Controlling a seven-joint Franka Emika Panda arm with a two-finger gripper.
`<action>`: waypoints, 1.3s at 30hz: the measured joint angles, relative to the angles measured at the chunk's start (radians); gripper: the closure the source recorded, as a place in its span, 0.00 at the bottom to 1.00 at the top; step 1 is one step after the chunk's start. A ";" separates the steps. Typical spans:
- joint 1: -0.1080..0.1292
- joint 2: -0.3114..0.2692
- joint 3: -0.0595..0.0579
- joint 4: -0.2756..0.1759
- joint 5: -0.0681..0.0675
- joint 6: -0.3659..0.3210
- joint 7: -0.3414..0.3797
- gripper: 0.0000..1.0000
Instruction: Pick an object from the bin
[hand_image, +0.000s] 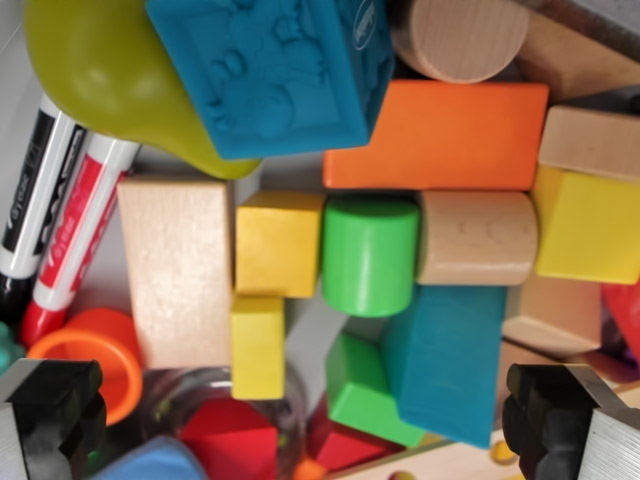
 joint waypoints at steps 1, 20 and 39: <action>0.003 0.006 0.000 0.002 0.000 0.005 0.018 0.00; 0.058 0.117 -0.011 0.059 0.010 0.085 0.319 0.00; 0.122 0.239 -0.033 0.138 0.022 0.149 0.609 0.00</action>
